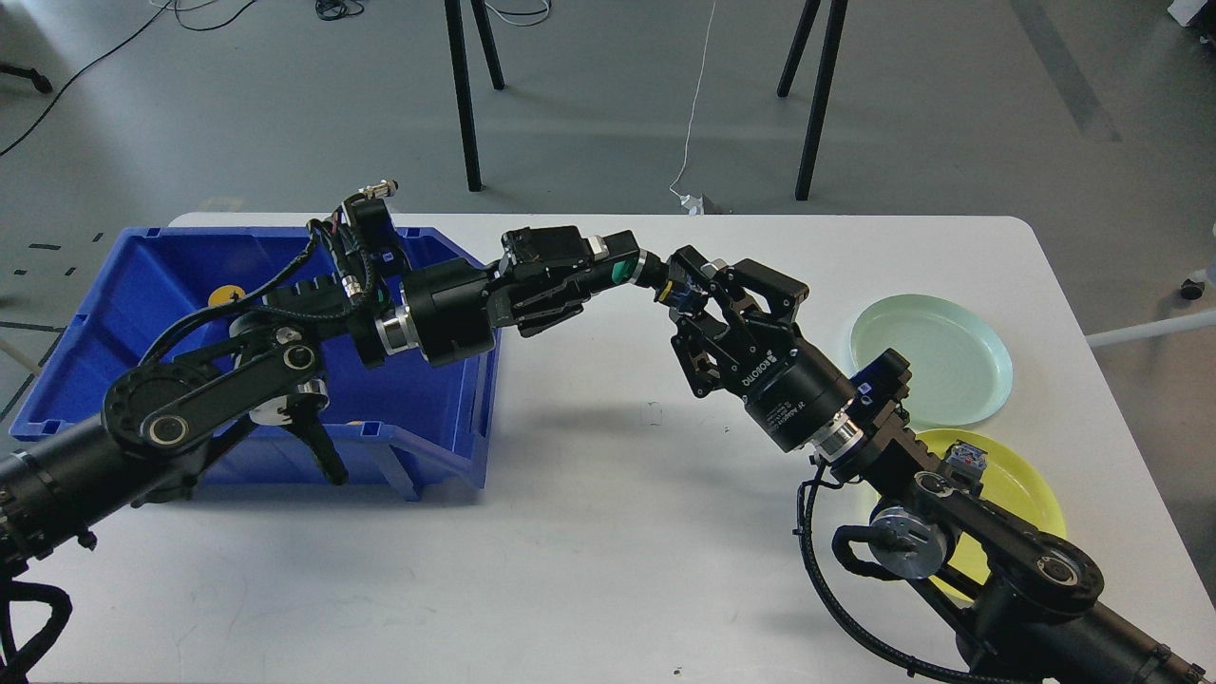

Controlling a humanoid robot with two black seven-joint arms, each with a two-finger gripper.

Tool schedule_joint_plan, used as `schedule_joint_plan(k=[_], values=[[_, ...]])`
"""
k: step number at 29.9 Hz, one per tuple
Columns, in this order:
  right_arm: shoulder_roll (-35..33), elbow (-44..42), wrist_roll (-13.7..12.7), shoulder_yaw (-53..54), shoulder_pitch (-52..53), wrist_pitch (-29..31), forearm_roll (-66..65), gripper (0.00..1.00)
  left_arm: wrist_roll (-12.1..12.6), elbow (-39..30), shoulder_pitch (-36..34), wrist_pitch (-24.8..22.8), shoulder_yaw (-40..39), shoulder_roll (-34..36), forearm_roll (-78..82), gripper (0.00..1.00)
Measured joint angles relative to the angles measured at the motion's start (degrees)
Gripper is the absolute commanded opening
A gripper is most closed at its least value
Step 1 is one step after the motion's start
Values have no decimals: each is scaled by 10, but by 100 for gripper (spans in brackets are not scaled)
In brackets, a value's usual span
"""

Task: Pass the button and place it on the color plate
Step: 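Move the right gripper to the left gripper and grasp the green button, then carry the green button with the right gripper onto the pale green plate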

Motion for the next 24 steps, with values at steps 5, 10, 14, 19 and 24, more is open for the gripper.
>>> schedule_joint_plan(k=[5,10,14,19,24], values=[[-4,3,0,1,-2,-4,-1,0,0,-1,1,0,-2,-1,-1,75],[-98,8,0,48,-23,-35,0,0,0,0,2,0,-2,-1,-4,76],[-188,-26,0,81,-41,-47,-2,0,0,3,2,0,-2,-2,-6,77],[-262,-124,0,67,-43,-53,-11,0,0,4,2,0,-2,-5,-6,77],[-264,-200,0,-5,-23,-97,-23,8,0,4,2,0,-2,-6,-6,77]])
